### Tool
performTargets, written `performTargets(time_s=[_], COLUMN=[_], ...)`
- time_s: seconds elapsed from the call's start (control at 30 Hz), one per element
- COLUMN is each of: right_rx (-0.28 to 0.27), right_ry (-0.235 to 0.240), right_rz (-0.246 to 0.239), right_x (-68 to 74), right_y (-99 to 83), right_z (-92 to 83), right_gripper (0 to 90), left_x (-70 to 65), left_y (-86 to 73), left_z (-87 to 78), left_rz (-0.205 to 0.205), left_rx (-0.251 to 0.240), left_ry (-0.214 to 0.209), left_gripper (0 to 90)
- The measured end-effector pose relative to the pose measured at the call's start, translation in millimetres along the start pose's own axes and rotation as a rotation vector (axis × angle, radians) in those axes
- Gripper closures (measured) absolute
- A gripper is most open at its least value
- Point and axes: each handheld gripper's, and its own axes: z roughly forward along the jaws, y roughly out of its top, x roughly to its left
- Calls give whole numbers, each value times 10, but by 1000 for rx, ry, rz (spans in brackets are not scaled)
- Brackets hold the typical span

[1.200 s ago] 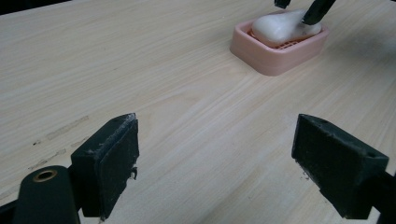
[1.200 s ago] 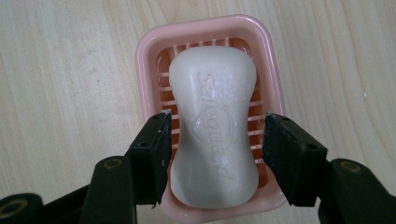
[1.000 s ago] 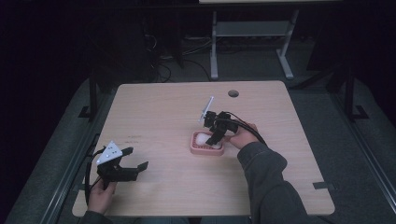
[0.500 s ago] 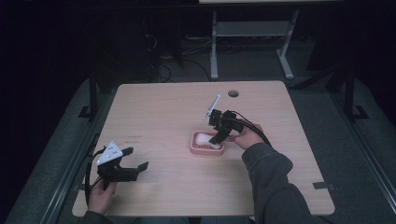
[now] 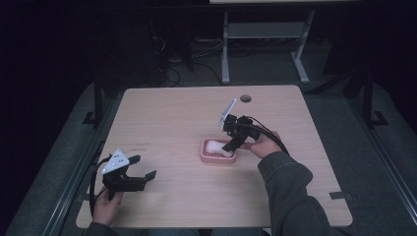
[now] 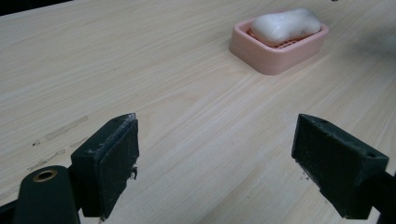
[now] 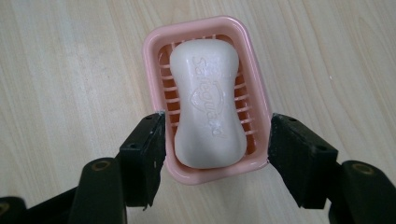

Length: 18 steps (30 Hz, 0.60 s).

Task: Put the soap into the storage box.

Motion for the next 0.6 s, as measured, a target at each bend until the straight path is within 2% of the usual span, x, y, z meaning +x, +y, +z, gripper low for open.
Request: performTargets(time_s=[0.3, 0.6], right_rx=[1, 0], right_ry=[2, -4], right_rz=[13, 34], right_x=[7, -3], right_y=[-44, -173], right_z=[-31, -71], right_gripper=[358, 347], left_x=[2, 5], left_y=[-1, -2], left_z=[1, 1], left_rz=[-2, -1], left_rx=[-1, 1], left_ry=[0, 2], left_gripper=[145, 145])
